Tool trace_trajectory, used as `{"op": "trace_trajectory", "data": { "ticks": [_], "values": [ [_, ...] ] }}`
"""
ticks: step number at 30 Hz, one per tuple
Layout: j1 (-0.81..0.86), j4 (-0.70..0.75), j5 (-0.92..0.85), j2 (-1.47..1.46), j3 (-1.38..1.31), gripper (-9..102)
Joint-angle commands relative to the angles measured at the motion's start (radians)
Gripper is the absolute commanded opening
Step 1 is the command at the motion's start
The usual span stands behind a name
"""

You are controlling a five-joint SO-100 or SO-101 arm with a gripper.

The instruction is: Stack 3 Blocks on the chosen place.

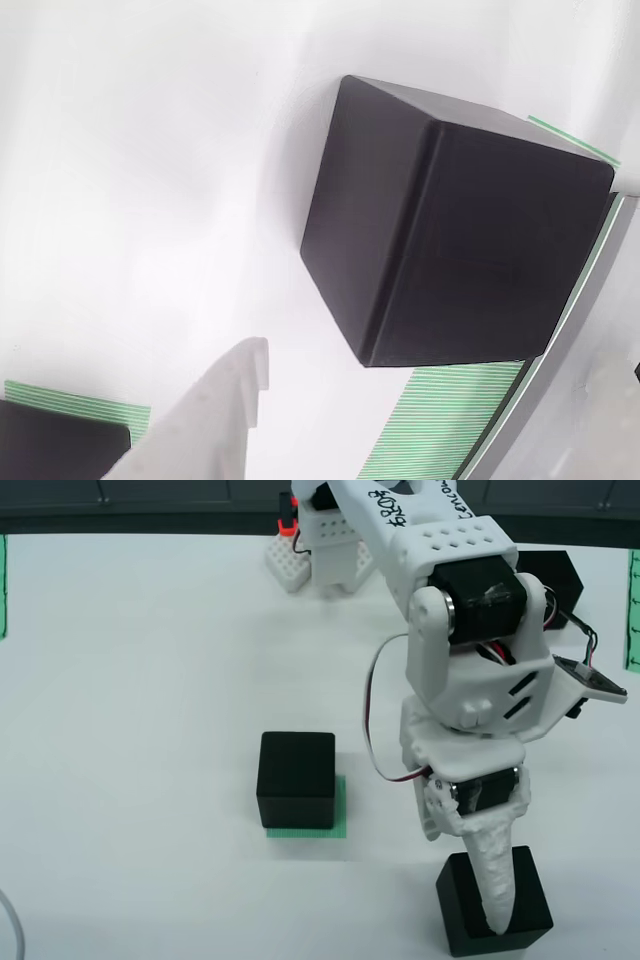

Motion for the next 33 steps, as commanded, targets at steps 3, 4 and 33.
{"op": "trace_trajectory", "data": {
  "ticks": [3, 4, 33],
  "values": [
    [-0.009, -0.025, 0.009, 0.000, -0.052, 40],
    [-0.009, -0.025, 0.009, 0.000, -0.049, 40],
    [0.017, -0.005, -0.008, -0.069, -0.071, 40]
  ]
}}
